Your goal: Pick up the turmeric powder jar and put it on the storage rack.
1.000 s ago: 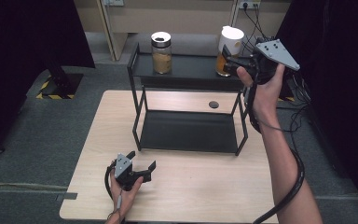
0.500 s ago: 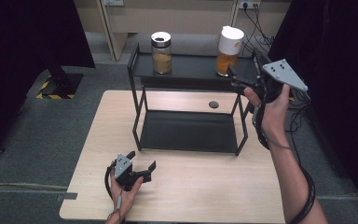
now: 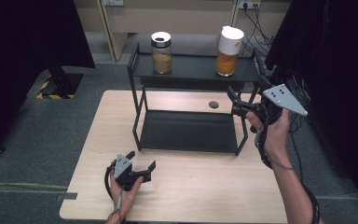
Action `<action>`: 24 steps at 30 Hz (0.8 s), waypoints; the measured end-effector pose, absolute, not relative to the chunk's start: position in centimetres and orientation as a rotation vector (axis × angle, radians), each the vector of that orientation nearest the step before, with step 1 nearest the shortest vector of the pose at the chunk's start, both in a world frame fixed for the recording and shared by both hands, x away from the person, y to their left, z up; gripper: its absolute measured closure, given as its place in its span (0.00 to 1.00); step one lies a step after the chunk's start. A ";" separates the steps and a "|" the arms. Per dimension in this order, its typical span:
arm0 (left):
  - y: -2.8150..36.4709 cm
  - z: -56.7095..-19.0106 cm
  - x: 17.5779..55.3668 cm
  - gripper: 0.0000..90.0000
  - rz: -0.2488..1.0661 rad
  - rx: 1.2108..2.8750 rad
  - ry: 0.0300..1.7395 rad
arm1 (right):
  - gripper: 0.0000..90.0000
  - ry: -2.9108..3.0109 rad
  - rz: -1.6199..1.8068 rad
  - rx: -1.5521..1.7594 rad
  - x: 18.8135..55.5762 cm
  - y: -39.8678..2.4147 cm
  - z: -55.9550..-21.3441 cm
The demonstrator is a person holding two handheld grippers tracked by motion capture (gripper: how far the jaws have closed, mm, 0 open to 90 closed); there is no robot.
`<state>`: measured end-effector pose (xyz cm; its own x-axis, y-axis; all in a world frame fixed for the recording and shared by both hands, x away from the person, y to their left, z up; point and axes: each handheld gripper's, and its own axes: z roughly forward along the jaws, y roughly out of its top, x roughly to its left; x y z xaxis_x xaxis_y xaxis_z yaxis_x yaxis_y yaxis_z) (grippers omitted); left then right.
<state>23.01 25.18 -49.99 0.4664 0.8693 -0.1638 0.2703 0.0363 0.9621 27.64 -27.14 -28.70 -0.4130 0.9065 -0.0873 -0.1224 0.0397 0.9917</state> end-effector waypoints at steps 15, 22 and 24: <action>25.1 -50.0 23.0 0.01 0.624 1.511 1.041 | 0.00 1.452 1.541 0.849 26.7 -27.5 -30.7; 25.1 -50.0 23.0 0.01 0.627 1.512 1.039 | 0.00 1.465 1.537 0.849 26.1 -28.0 -31.8; 25.1 -50.0 23.0 0.01 0.627 1.512 1.040 | 0.00 1.465 1.534 0.850 26.0 -28.0 -31.9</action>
<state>22.96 25.11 -49.98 0.4670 0.8701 -0.1574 0.2670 0.0309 0.9632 26.01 -28.01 -31.92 -0.4265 0.9017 -0.0708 -0.1122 0.0249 0.9934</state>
